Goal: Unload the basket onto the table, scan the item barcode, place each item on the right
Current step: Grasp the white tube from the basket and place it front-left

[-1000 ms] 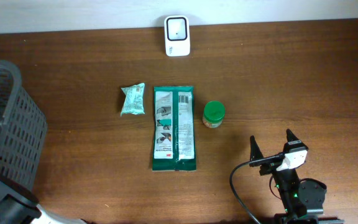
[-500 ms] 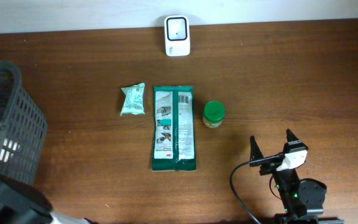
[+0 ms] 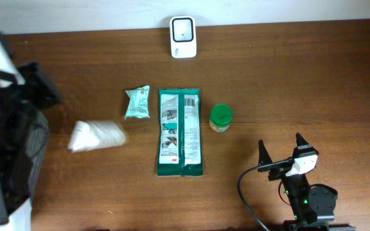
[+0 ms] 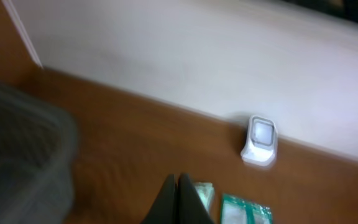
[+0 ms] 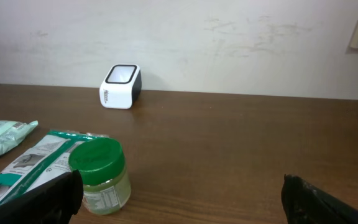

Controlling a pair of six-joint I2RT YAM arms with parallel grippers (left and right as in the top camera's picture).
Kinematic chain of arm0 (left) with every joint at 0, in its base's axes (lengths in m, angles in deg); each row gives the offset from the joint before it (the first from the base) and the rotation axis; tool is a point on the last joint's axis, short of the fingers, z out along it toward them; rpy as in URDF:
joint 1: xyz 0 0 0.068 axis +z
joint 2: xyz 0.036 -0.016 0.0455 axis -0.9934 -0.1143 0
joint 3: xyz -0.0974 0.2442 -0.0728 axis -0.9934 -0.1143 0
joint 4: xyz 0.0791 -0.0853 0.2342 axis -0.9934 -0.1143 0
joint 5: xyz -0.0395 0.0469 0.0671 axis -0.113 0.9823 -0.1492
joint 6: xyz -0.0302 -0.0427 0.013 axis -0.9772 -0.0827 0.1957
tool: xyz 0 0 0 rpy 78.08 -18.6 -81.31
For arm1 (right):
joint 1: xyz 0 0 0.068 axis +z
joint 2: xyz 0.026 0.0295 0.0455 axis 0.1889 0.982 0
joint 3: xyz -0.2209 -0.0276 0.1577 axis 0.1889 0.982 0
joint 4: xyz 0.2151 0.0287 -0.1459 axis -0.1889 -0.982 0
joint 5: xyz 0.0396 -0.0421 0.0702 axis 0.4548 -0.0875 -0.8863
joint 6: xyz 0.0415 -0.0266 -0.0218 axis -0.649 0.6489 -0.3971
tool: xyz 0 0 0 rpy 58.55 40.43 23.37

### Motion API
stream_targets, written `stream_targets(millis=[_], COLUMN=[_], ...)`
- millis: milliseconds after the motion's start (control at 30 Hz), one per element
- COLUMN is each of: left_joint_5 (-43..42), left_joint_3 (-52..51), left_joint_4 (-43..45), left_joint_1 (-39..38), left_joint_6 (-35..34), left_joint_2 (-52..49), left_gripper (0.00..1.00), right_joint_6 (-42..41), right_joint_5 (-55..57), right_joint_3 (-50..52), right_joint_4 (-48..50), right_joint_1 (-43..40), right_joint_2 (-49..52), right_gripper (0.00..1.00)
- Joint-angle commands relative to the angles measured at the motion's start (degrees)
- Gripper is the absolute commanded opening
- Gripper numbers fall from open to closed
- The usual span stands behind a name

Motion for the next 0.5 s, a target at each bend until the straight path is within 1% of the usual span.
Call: stream_targets(millis=[0,33,100,200,267,300,333,400,433,467], left_joint_5=[-0.3,-0.2,-0.2,-0.2,-0.2,-0.2,0.0,0.0,0.0,0.3], left_joint_3=[-2.2,-3.3,-5.7,-5.8,-5.8,-5.4,-3.7,1.2,3.4,5.2], left_joint_4=[-6.2,-7.6,-7.8,-7.2,-5.6,-4.6,-4.2,-4.2,-4.2,-4.2], left_joint_1=[-7.0,-9.0,-11.8,-12.8,-12.7,-12.6,-11.7,-7.2,-4.2,-1.0], left_joint_6=[-0.4,-0.3,-0.3,-0.3,2.6,4.0,4.0,4.0,4.0,4.0], left_joint_2=[-5.8,-8.0,-12.7,-17.7,-18.4,-18.1,-17.7,-16.7,-16.1,-15.5], left_gripper=[0.0,0.0,0.0,0.0,0.0,0.09,0.25,0.47,0.52,0.54], right_joint_6=[0.0,0.0,0.0,0.0,0.0,0.0,0.0,0.0,0.0,0.0], right_joint_5=[-0.5,-0.5,-0.5,-0.5,-0.5,-0.5,-0.5,-0.5,-0.5,-0.5], right_joint_3=[0.3,0.3,0.3,0.3,0.3,0.3,0.3,0.3,0.3,0.3], right_joint_4=[-0.2,-0.2,-0.2,-0.2,-0.2,-0.2,-0.2,-0.2,-0.2,-0.2], right_joint_1=[-0.2,-0.2,-0.2,-0.2,-0.2,-0.2,-0.2,-0.2,-0.2,-0.2], right_joint_2=[-0.4,-0.4,-0.4,-0.4,-0.4,-0.4,-0.4,-0.4,-0.4,-0.4], right_gripper=[0.98,0.98,0.99,0.98,0.98,0.98,0.98,0.99,0.98,0.98])
